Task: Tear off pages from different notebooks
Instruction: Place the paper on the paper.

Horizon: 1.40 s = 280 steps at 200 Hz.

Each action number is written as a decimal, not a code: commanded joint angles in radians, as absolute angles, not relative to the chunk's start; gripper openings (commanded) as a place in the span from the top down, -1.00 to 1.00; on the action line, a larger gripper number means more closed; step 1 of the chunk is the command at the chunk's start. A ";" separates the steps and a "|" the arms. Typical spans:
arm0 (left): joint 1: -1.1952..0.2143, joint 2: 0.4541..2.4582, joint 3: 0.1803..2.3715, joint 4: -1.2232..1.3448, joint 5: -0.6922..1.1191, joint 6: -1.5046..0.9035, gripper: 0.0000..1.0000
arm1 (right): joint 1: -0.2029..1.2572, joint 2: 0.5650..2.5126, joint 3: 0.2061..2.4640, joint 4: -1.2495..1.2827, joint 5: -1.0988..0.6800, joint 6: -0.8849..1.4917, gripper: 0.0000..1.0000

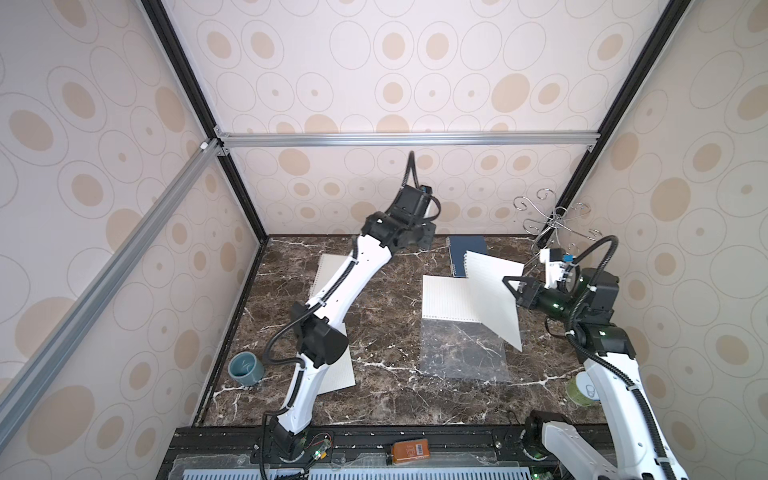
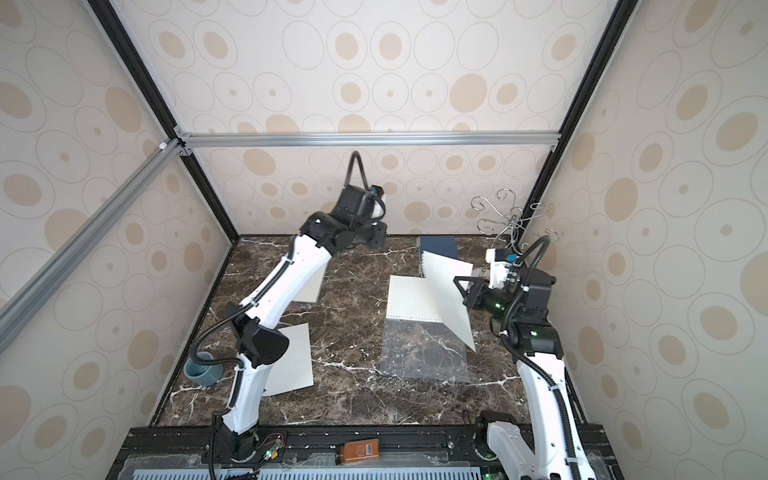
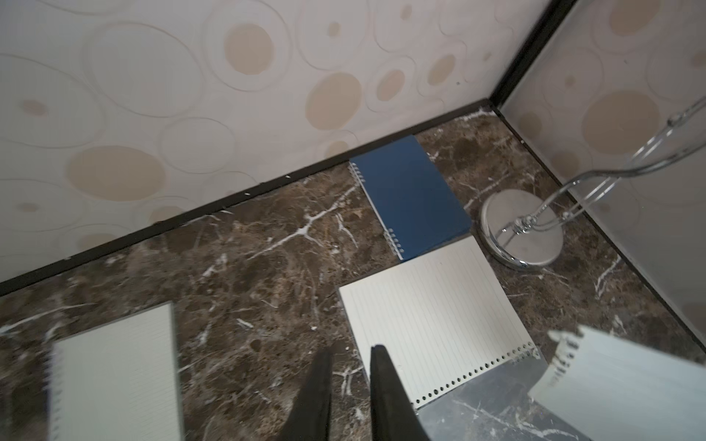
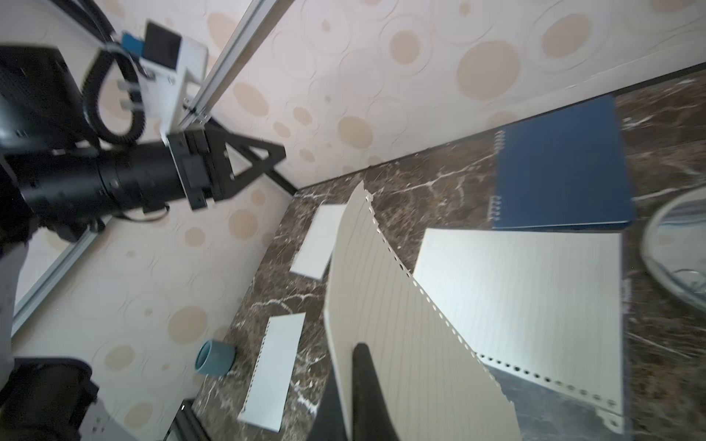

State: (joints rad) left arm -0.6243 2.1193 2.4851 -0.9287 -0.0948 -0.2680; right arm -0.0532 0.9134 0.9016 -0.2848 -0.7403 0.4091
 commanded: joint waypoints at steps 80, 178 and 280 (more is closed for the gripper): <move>-0.366 1.735 1.948 -0.768 -0.252 -0.385 0.56 | 0.709 1.254 1.085 -0.062 -0.639 0.503 1.00; -0.263 1.622 1.764 -0.714 -0.197 -0.402 0.53 | 0.866 1.618 1.247 0.277 -0.758 0.801 1.00; -0.240 1.618 1.749 -0.704 -0.176 -0.402 0.49 | 0.963 1.670 1.247 0.295 -0.736 0.847 1.00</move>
State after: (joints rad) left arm -0.2523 1.6321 1.7584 -0.7155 -0.1822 -0.3889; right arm 0.9604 1.6463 1.2621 0.2768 -0.7612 0.8436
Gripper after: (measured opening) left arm 0.253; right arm 0.041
